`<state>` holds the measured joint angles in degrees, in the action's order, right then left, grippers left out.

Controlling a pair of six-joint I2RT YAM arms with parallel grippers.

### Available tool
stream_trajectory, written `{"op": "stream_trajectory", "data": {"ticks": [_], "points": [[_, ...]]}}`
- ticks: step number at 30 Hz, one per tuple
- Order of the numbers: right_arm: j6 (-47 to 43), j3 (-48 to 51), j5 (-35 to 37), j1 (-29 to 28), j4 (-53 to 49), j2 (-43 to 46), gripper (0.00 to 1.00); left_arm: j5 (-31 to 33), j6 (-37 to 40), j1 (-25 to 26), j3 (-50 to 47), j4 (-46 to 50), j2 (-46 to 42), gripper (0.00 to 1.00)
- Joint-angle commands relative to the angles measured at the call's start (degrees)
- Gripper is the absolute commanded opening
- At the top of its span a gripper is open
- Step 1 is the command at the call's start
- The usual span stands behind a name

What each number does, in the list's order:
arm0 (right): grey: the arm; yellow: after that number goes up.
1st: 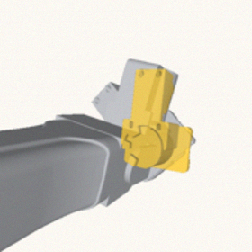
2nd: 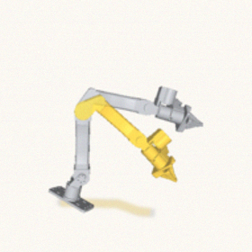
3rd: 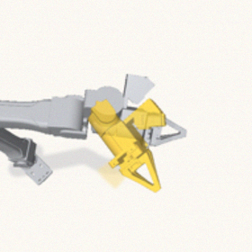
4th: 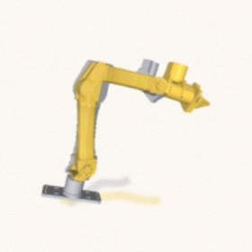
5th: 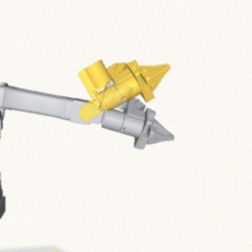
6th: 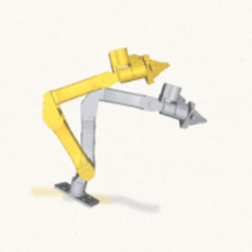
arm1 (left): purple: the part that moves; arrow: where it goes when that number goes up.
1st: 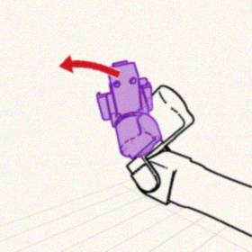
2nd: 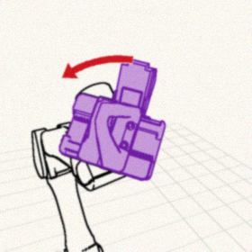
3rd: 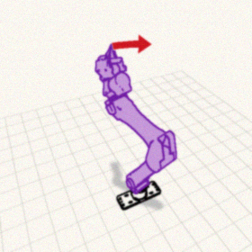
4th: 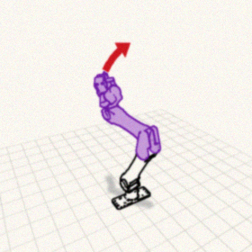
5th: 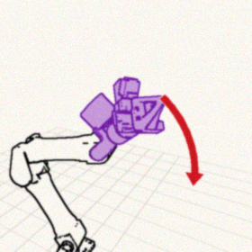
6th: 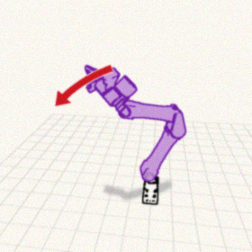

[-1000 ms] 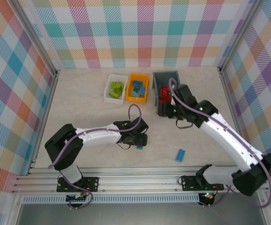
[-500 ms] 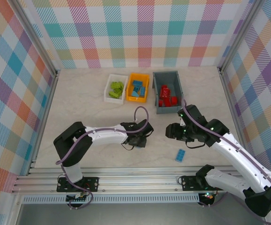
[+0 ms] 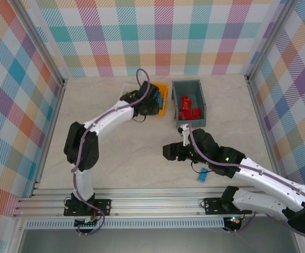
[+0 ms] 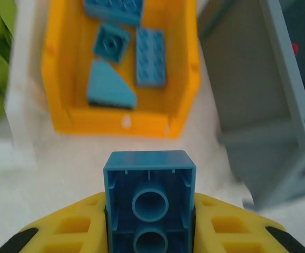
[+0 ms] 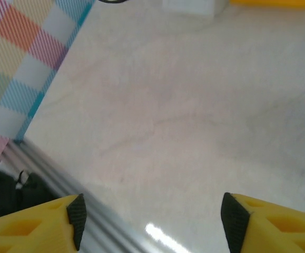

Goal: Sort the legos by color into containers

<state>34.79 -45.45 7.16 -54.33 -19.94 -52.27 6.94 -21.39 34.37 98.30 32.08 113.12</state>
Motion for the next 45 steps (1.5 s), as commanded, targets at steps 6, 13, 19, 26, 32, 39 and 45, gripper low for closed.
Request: {"op": "stream_trajectory", "data": {"ticks": [6, 13, 19, 26, 32, 39, 45], "points": [[-5.6, -2.8, 12.6, 0.1, 12.3, -3.7, 0.75, -0.3, 5.3, -5.6, 30.8, 10.5, 22.3, 0.27], [-1.6, -1.8, 13.7, 0.7, 6.9, -3.3, 0.76, -2.4, 4.9, -6.6, 47.9, 14.6, 34.6, 0.46], [13.9, -7.6, 21.5, 2.6, -18.4, -4.6, 0.76, -4.6, 4.5, -6.3, 48.0, 15.7, 32.6, 0.62], [28.9, -11.4, 19.5, 5.1, -41.4, -13.0, 0.75, -5.1, 3.9, -3.2, 41.1, 14.8, 21.1, 0.62], [30.3, -0.9, 4.4, 14.5, -34.9, -13.5, 0.78, -6.1, 1.3, 3.1, 15.0, 4.8, 0.5, 0.62], [30.4, 7.1, -2.5, 19.9, -29.5, -15.6, 0.76, -8.3, -5.6, 13.7, -17.8, -7.4, -22.3, 0.63], [31.0, 9.0, -4.7, 21.1, -26.9, -19.6, 0.72, -3.1, -12.9, 23.2, -32.4, -12.0, -32.8, 0.63]]}}
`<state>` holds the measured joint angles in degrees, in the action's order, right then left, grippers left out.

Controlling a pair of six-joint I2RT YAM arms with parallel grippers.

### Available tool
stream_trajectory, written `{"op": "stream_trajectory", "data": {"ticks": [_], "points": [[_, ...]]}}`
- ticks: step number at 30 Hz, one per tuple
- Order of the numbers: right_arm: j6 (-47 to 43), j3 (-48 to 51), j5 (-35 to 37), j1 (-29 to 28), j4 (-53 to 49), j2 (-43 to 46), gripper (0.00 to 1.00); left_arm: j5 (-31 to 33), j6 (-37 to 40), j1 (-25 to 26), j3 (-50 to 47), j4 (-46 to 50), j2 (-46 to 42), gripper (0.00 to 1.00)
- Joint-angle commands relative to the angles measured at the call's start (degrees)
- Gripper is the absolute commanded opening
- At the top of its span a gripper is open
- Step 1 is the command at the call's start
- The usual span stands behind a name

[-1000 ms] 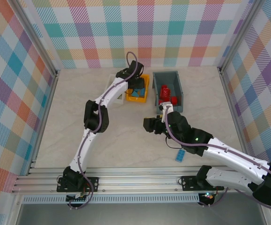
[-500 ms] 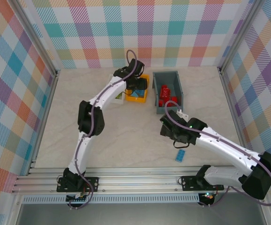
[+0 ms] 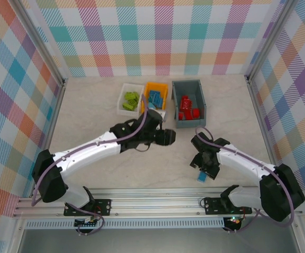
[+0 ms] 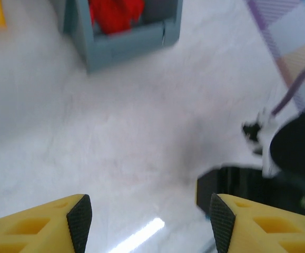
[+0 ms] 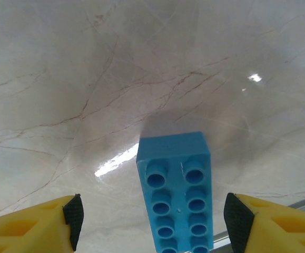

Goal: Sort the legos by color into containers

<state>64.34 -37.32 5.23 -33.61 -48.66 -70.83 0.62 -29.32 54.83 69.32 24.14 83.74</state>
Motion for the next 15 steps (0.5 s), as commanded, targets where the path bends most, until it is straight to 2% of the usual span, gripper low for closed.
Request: {"op": "stream_trajectory", "data": {"ticks": [1, 6, 8, 11, 15], "points": [[1.6, 1.1, -2.9, 0.4, 2.1, -1.6, 0.71, 4.3, -6.0, 3.9, -4.8, -4.2, -4.8, 0.63], [1.7, 2.2, -3.8, 0.4, 3.9, -2.9, 0.61, 6.7, -8.6, 6.8, -9.2, -2.8, -9.5, 0.62], [1.6, 2.6, -3.8, 0.4, 4.1, -2.8, 0.54, 7.6, -9.1, 7.3, -10.2, -1.9, -11.2, 0.62], [0.4, 2.5, -3.2, 0.5, 5.0, -2.2, 0.39, 8.6, -10.0, 7.4, -11.9, -1.3, -13.9, 0.61], [-3.4, -0.3, -0.9, -0.4, 5.8, -2.0, 0.26, 12.7, -11.2, 7.2, -13.1, 0.9, -17.8, 0.61]]}}
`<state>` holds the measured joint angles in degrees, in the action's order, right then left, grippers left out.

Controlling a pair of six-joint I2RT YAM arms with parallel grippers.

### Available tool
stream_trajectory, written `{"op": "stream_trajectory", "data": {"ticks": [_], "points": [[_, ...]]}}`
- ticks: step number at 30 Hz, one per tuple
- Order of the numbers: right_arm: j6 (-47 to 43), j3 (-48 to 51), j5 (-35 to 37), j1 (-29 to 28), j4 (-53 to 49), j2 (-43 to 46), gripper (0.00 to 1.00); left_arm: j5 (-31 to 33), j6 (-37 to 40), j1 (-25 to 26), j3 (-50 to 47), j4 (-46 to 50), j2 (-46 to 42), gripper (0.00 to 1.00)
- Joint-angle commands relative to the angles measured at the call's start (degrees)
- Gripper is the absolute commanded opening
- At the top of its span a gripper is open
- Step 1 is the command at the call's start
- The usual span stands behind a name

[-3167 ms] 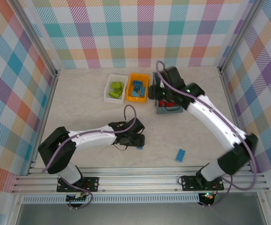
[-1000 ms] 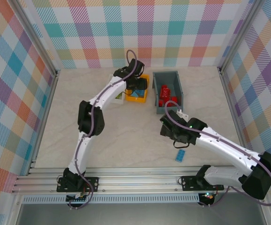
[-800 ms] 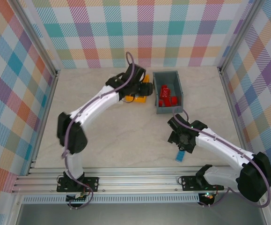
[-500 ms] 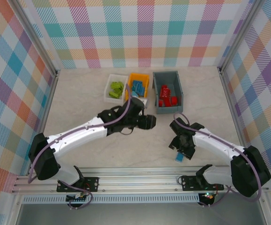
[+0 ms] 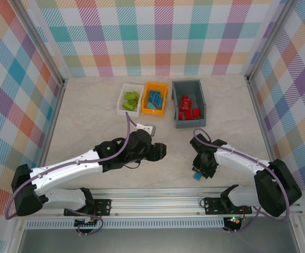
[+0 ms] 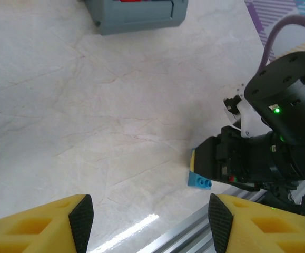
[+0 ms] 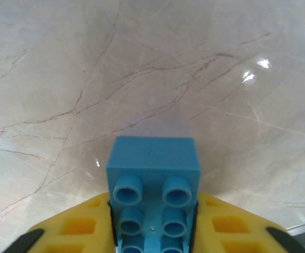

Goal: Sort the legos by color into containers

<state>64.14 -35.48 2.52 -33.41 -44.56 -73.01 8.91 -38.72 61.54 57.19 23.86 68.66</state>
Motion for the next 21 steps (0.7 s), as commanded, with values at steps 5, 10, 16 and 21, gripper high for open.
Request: {"op": "stream_trajectory", "data": {"ticks": [5, 10, 16, 21], "points": [[-14.3, -19.6, 10.8, -9.8, -1.1, -6.3, 0.25, 7.7, -2.9, -5.1, 2.2, 9.1, -7.2, 0.63], [-25.0, -42.2, 9.9, -11.1, 1.3, -21.3, 0.25, -3.0, -1.1, -20.3, 4.6, 9.7, -6.9, 0.64], [-31.3, -70.5, 5.7, -6.3, 1.1, -42.3, 0.25, -14.2, 0.4, -34.3, 6.2, 4.2, -0.1, 0.64], [-35.0, -96.9, 4.7, -2.6, -6.9, -60.5, 0.25, -15.5, 1.7, -37.5, 8.9, 2.8, 3.8, 0.64]]}}
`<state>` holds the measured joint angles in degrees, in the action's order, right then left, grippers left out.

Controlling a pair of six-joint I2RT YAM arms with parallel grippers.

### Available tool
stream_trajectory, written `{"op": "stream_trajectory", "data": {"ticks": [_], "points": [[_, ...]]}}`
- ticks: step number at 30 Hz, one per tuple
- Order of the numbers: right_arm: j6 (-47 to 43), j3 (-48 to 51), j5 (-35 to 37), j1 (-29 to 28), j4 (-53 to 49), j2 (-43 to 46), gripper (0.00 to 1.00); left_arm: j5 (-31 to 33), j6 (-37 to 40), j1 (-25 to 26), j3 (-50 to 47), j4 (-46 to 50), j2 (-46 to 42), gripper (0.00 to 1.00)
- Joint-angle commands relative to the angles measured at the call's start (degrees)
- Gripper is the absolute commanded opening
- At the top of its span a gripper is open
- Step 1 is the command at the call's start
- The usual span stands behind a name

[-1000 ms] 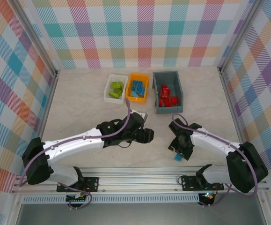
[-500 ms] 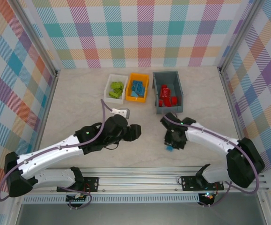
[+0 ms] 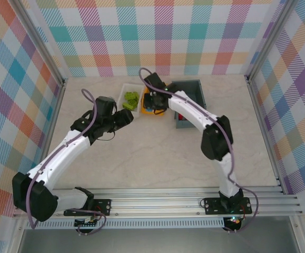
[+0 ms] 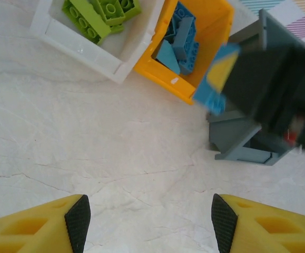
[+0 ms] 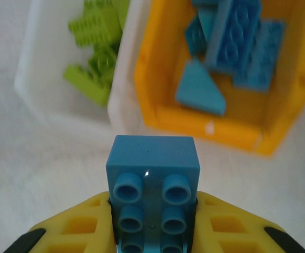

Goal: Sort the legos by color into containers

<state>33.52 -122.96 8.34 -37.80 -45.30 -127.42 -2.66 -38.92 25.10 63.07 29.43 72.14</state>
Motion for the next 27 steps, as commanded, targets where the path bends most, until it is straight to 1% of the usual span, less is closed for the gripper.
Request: {"op": "stream_trajectory", "data": {"ticks": [1, 3, 5, 7, 9, 12, 13, 15, 18, 22, 25, 27], "points": [[-5.0, -17.0, -1.6, 2.4, -8.8, -10.1, 0.26, -4.1, 2.0, -1.2, 3.3, -3.2, 0.5, 0.64], [-6.0, -25.6, -2.1, 3.7, -11.5, -16.1, 0.27, -4.5, 2.3, -1.4, 3.7, -4.0, 1.0, 0.64], [-6.1, -30.7, -3.6, 4.9, -11.6, -19.8, 0.28, -4.9, 2.7, -1.4, 3.8, -4.8, 1.1, 0.64], [-5.9, -31.2, -5.3, 6.1, -9.5, -21.1, 0.31, -5.1, 3.0, -1.4, 3.6, -5.7, 1.0, 0.64], [-7.5, -30.6, -9.1, 6.9, -5.4, -22.1, 0.38, -5.3, 3.1, -1.4, 3.7, -6.2, 1.1, 0.64], [-10.9, -31.8, -13.7, 7.0, -1.0, -23.2, 0.46, -5.8, 3.1, -1.4, 3.8, -6.6, 1.2, 0.64], [-11.3, -32.4, -14.3, 7.0, -0.5, -23.4, 0.48, -6.0, 3.0, -1.4, 3.7, -6.6, 1.3, 0.64], [-11.1, -33.7, -13.1, 7.1, -1.4, -23.7, 0.55, -6.0, 2.8, -1.4, 3.5, -6.4, 1.1, 0.64], [-10.3, -33.8, -12.4, 7.4, -3.1, -23.1, 0.61, -6.3, 2.3, -1.4, 2.7, -6.4, 0.1, 0.64], [-10.6, -31.8, -11.6, 6.9, -3.6, -19.5, 0.60, -6.2, 1.8, -1.3, 2.3, -5.7, -1.9, 0.64], [-11.4, -26.9, -10.3, 6.2, -1.3, -13.8, 0.59, -5.2, 2.6, -1.3, 2.5, -3.3, -3.5, 0.64], [-12.0, -21.3, -9.1, 5.9, 1.0, -8.6, 0.59, -4.3, 3.1, -1.4, 2.8, -1.0, -4.5, 0.67]]}}
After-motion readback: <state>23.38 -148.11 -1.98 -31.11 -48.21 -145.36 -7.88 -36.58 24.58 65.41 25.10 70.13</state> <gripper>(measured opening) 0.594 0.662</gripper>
